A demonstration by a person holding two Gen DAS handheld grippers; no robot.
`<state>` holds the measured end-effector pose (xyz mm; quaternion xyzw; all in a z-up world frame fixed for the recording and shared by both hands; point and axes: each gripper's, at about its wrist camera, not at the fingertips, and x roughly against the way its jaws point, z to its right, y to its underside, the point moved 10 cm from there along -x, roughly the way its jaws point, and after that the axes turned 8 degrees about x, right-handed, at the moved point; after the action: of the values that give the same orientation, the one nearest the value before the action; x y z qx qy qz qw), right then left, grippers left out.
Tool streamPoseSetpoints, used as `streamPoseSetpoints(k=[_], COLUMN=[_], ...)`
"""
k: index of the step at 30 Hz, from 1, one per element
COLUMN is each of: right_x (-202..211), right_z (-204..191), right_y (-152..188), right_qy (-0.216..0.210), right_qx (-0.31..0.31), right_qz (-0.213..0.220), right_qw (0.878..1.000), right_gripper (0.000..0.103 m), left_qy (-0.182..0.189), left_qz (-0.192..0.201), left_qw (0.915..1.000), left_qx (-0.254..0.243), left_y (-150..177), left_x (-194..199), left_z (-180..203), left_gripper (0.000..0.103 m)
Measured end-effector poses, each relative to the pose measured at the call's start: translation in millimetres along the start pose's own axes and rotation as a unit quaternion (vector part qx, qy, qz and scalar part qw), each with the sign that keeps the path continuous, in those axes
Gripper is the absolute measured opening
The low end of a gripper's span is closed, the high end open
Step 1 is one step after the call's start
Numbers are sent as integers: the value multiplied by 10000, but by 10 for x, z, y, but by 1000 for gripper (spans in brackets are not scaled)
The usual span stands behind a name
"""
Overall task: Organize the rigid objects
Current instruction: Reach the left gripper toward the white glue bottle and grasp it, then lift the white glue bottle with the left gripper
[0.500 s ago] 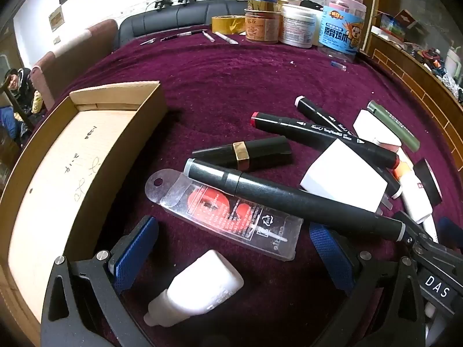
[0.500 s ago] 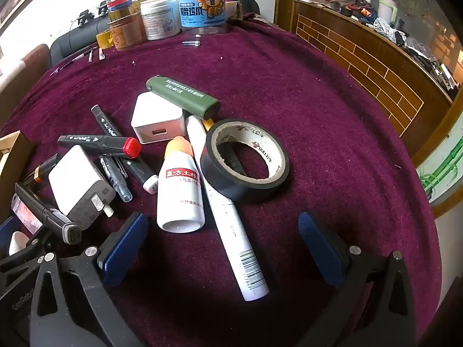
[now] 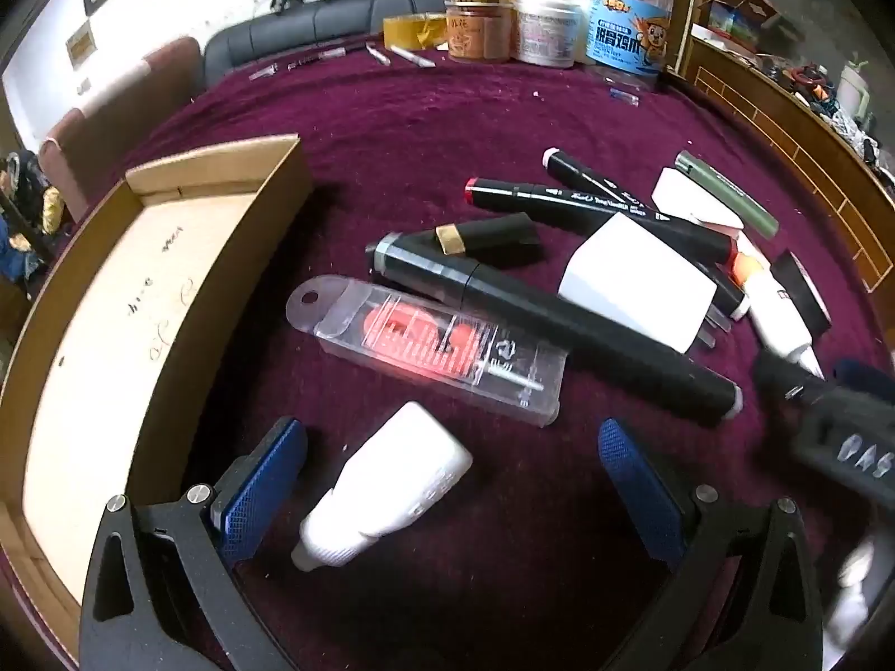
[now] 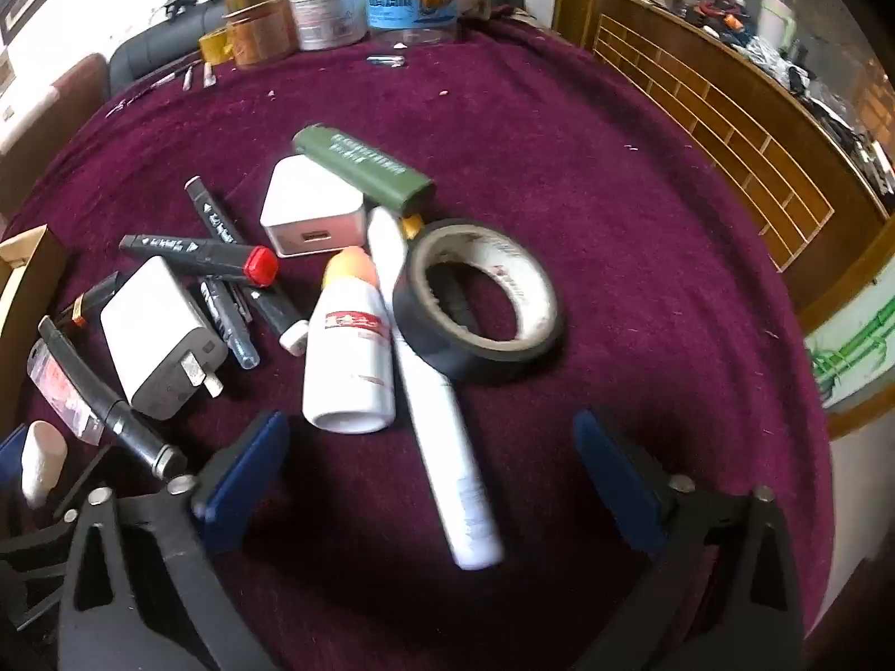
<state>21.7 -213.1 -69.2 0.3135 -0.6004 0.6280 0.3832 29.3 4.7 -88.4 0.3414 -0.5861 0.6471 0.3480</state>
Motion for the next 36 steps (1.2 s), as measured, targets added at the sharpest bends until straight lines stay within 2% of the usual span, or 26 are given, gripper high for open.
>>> streamPoseSetpoints(k=[1, 3, 4, 6, 7, 8, 10, 13, 15, 16, 18, 20, 21, 23, 25, 26, 27, 28, 36], right_x=[196, 529, 769, 972, 943, 867, 560, 226, 55, 51, 45, -8, -37, -36, -47, -22, -19, -14, -31], right_z=[54, 157, 243, 344, 372, 373, 369, 410, 427, 470, 522, 554, 559, 571, 534, 528, 513, 507, 526], right_y=[-62, -141, -207, -281, -388, -426, -447, -356, -247, -246, -207, -180, -167, -151, -138, -156, -152, -143, -145], right_qy=[29, 208, 383, 587, 634, 661, 506, 300, 65, -54, -252, -404, -440, -504, -519, -535, -542, -551, -580], right_qx=[-42, -112, -186, -284, -296, -280, -368, -725, -945, -1094, -1263, -1393, -1449, -1460, -1406, -1371, -1348, -1347, -1398], right_qz=[370, 1051, 1588, 2180, 2280, 2165, 1767, 1634, 1364, 1430, 1477, 1393, 1355, 1331, 1308, 1325, 1332, 1337, 1225], right_qw=[9993, 9942, 9864, 9738, 9712, 9736, 9823, 9834, 9861, 9836, 9806, 9796, 9791, 9790, 9800, 9802, 9804, 9803, 9809], right_gripper=[94, 94, 95, 96, 100, 100, 100, 98, 89, 86, 86, 86, 86, 86, 86, 86, 86, 86, 87], left_qy=[116, 403, 495, 457, 464, 473, 492, 535, 544, 566, 640, 554, 507, 405, 415, 421, 340, 340, 351], left_qz=[-35, 4, 166, 608, 830, 1035, 1130, 846, 523, 466, 384, 290, 248, 112, -159, -247, -98, -119, -77], left_qw=[9999, 9991, 9986, 9971, 9954, 9935, 9923, 9949, 9970, 9970, 9967, 9980, 9984, 9983, 9977, 9975, 9977, 9974, 9980], left_qx=[66, 151, 105, -65, -92, -48, 90, 121, 190, 258, 313, 95, -99, -411, -521, -517, -576, -617, -512], left_y=[22, 5, -15, -75, -107, -122, -130, -50, 43, 42, 43, 43, 49, 83, 157, 176, 153, 165, 98], left_x=[67, 246, 380, 638, 762, 885, 978, 941, 834, 813, 718, 607, 548, 430, 290, 248, 272, 279, 253], left_z=[-24, -35, -74, -184, -250, -353, -483, -590, -618, -593, -522, -410, -345, -257, -210, -213, -214, -202, -185], left_gripper=[92, 89, 89, 91, 91, 91, 92, 90, 89, 88, 88, 87, 85, 73, 50, 46, 38, 31, 32])
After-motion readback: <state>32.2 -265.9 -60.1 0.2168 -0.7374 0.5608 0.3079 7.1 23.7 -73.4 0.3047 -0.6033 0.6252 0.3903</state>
